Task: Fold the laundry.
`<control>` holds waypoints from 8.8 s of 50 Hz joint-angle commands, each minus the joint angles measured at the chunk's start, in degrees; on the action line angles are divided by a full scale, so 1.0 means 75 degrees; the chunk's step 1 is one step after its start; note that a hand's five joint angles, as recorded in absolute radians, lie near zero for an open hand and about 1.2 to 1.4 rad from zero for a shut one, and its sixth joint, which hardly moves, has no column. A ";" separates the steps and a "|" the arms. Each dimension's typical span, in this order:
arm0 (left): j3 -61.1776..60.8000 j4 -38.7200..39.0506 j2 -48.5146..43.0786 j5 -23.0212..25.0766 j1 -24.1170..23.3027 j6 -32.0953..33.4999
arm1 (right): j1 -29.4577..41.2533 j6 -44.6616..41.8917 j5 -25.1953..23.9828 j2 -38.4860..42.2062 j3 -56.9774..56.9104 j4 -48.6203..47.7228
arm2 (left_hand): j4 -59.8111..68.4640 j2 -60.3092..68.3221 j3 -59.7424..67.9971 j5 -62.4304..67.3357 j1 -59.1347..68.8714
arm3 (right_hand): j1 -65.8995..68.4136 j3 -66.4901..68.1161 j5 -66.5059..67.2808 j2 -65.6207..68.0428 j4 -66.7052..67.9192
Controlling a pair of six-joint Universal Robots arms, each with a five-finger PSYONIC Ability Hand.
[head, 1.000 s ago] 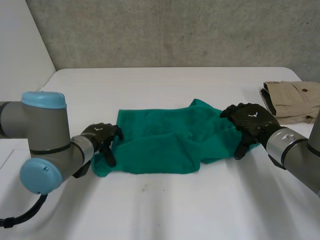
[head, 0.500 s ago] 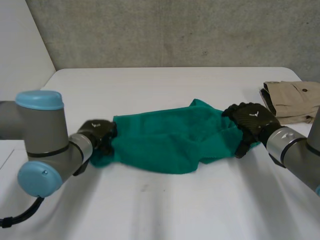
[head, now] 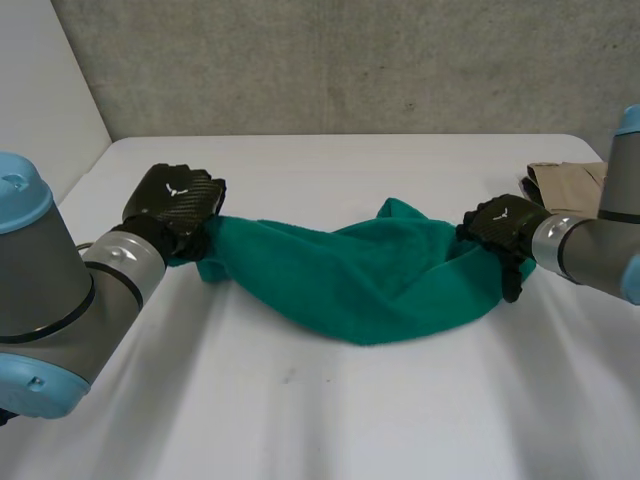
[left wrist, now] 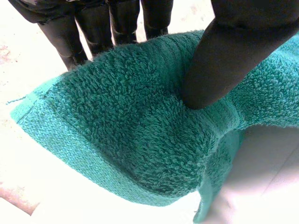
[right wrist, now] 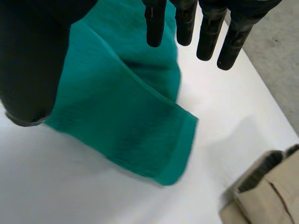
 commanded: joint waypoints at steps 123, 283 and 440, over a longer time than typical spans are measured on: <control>0.4905 -0.0519 -0.2738 -0.0035 0.1099 0.1400 | 0.0708 0.1772 0.0734 -0.0413 -0.2342 -0.1407 | 0.0740 0.0839 0.0815 0.1264 0.1501 | 0.9063 0.9006 0.8800 0.8967 0.8861; 0.1029 -0.0985 0.3519 0.0129 -0.0484 -0.0136 | 0.2724 0.7177 0.2096 0.2516 -0.2062 -0.3461 | 0.1523 0.1621 0.1597 0.2047 0.2284 | 0.1390 0.1333 0.1127 0.1294 0.1188; -0.2029 -0.3094 0.1785 0.0410 0.2235 0.4128 | -0.0768 -0.1354 -0.0167 -0.3553 0.3433 0.2140 | 0.1523 0.1621 0.1597 0.2047 0.2284 | 0.9063 0.9006 0.8800 0.8967 0.8861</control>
